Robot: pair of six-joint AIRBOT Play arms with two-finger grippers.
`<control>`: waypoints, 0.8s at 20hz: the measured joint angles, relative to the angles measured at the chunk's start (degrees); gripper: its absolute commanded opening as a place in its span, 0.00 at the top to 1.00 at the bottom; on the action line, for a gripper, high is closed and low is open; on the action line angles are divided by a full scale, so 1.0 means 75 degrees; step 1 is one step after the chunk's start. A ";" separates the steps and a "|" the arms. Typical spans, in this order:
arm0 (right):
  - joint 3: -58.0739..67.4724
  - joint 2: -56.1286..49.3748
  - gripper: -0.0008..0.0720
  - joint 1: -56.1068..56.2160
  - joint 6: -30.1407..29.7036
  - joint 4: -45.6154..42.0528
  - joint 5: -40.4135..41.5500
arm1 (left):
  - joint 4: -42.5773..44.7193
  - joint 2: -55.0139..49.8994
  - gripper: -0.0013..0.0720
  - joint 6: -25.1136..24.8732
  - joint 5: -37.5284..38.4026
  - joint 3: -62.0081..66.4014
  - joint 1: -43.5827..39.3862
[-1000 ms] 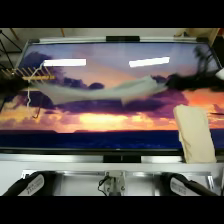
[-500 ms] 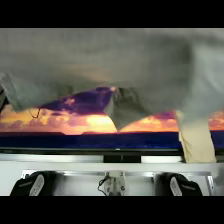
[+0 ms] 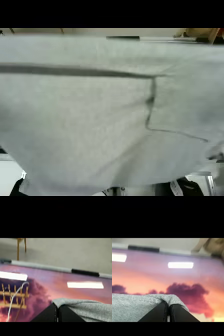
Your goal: Fold the shirts.
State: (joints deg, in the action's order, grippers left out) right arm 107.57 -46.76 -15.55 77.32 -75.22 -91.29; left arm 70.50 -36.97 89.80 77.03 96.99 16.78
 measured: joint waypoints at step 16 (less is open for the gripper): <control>-0.2588 -0.6207 0.88 0.2314 0.1574 -0.0096 0.5488 | -0.0664 -0.6388 0.94 -0.0694 -0.3602 -0.2273 -0.0356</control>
State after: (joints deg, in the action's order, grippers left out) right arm 88.16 -93.32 1.80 89.12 -75.94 -50.13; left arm 65.52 -84.88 84.60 50.02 79.94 14.11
